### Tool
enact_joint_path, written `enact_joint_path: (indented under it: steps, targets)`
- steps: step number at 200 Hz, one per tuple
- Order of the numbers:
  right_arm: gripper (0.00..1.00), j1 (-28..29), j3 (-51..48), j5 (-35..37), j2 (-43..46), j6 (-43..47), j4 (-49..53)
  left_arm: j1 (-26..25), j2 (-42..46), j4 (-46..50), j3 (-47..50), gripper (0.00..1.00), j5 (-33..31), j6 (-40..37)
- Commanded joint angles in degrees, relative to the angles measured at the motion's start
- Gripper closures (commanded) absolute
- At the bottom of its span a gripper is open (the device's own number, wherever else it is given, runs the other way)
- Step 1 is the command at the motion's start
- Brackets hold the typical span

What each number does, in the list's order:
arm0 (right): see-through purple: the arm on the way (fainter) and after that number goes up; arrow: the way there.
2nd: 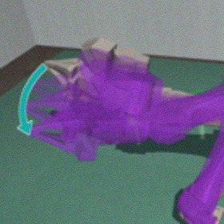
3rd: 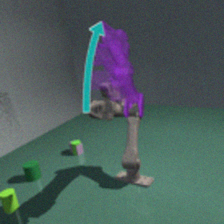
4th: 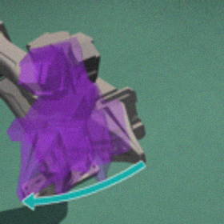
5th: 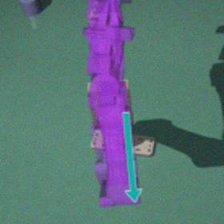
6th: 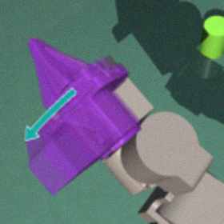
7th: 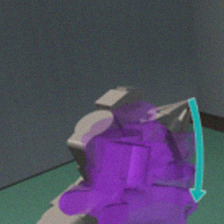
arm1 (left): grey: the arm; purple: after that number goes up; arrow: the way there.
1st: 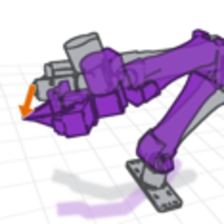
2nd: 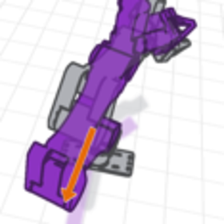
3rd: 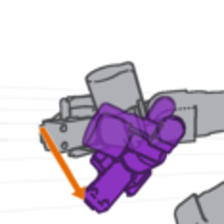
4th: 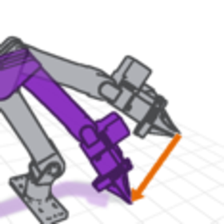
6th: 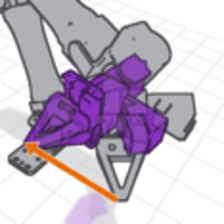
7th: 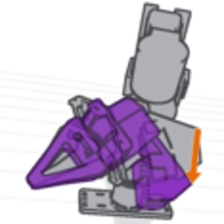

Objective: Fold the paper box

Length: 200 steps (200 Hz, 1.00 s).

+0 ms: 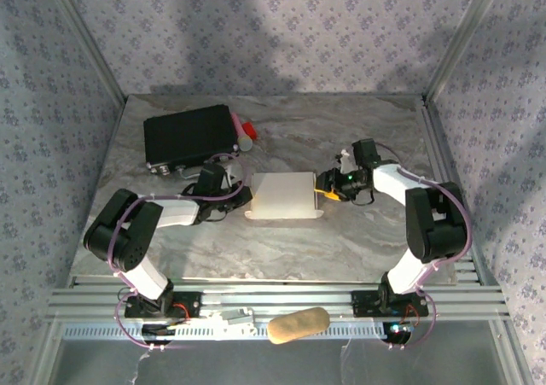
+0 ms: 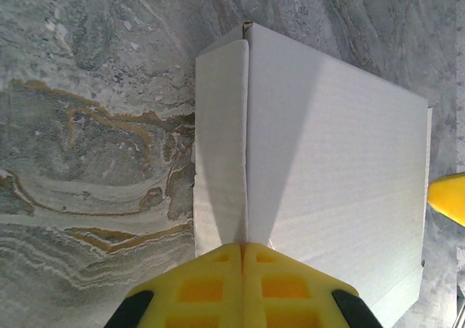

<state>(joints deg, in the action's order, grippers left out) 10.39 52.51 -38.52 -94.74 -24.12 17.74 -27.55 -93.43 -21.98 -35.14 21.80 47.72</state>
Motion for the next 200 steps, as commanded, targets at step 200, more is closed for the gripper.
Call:
enact_joint_path:
  steps: [200]
  targets:
    - [0.59,4.3,-11.9,-13.9,-8.1,-33.6,-42.8,3.8,8.4,0.4,5.2,0.64,1.4,3.3]
